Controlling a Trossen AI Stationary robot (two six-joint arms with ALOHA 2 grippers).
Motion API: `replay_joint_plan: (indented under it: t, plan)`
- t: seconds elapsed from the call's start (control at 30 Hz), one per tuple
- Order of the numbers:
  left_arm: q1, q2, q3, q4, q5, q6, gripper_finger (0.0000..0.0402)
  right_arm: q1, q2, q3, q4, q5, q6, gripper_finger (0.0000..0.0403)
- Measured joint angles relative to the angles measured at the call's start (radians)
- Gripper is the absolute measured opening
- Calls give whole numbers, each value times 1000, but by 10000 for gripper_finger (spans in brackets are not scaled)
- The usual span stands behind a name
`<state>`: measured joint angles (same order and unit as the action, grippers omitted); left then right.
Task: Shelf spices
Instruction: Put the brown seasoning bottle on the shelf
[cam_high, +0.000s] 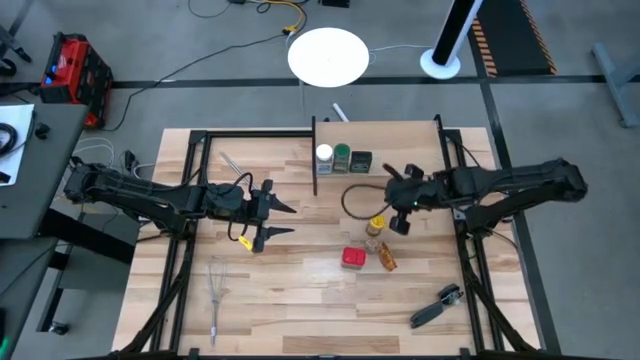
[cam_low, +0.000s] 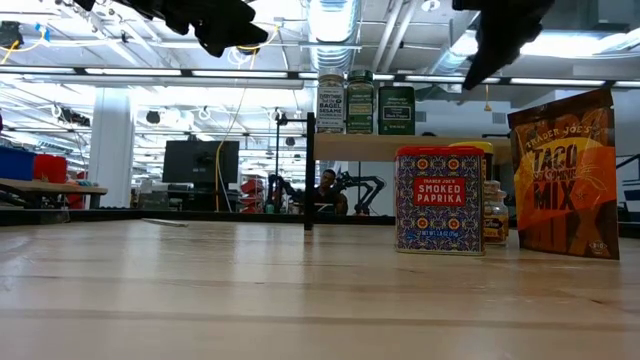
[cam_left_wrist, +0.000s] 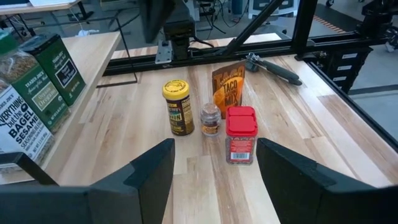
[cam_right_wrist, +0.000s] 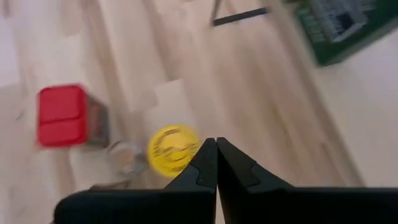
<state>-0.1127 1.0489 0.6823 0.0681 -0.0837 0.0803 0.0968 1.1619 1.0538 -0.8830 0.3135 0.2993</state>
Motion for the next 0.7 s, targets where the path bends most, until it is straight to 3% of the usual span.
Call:
replay_joint_plan:
  t: [0.2, 0.57, 0.7]
  plan:
    - [-6, 0, 0, 1, -1, -21, 219, 76, 3, 0, 3, -27, 0, 49]
    - [-88, 0, 0, 13, -1, 7, 219, 104, 70, 0, 14, -27, 15, 234]
    - [-110, 0, 0, 18, -16, 16, 219, 104, 133, 0, 16, -27, 5, 273]
